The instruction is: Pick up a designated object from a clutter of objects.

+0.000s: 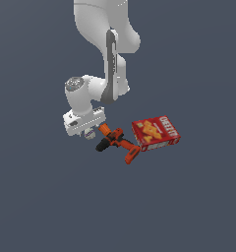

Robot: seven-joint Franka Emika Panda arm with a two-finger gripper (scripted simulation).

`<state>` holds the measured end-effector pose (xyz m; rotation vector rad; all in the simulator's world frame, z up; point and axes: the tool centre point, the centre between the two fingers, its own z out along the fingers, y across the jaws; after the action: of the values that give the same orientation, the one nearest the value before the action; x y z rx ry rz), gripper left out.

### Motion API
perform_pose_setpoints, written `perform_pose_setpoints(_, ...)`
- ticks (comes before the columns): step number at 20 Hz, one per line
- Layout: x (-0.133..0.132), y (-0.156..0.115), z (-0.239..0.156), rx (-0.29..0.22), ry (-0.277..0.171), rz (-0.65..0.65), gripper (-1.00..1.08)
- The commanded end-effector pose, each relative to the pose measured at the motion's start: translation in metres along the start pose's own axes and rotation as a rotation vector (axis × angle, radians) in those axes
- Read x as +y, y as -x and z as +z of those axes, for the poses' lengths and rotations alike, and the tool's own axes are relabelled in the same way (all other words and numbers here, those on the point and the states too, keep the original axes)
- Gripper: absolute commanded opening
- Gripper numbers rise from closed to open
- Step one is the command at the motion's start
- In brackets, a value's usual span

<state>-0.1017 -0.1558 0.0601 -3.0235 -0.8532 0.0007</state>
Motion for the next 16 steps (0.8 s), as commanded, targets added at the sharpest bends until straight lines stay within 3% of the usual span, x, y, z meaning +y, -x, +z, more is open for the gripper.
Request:
perform_pose_setpoints(1,0.000,0.000,0.010,0.000,0.000,-0.001,1.00)
perform_pose_setpoints(8,0.000,0.000,0.022,0.000,0.000,-0.001,1.00)
perform_pose_setpoints(9,0.000,0.000,0.022,0.000,0.000,-0.001,-1.00)
perform_pose_setpoints(16,0.000,0.000,0.022,0.000,0.000,-0.001,-1.00)
